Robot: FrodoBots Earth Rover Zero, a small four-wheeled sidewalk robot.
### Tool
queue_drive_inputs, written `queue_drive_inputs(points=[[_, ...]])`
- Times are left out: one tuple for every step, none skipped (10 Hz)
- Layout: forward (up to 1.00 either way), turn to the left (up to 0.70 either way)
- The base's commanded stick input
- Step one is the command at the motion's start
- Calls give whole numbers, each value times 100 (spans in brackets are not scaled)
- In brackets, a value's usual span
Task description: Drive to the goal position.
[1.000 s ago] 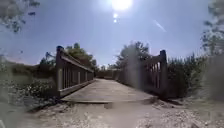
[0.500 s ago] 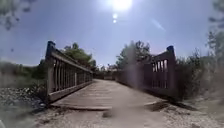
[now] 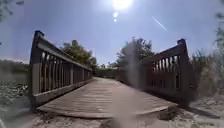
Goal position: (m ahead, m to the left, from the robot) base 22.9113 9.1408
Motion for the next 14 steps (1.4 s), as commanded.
queue_drive_inputs(points=[[70,0],[70,0],[70,0],[70,0],[70,0],[70,0],[70,0],[70,0],[70,0],[70,0],[70,0],[70,0],[70,0],[70,0]])
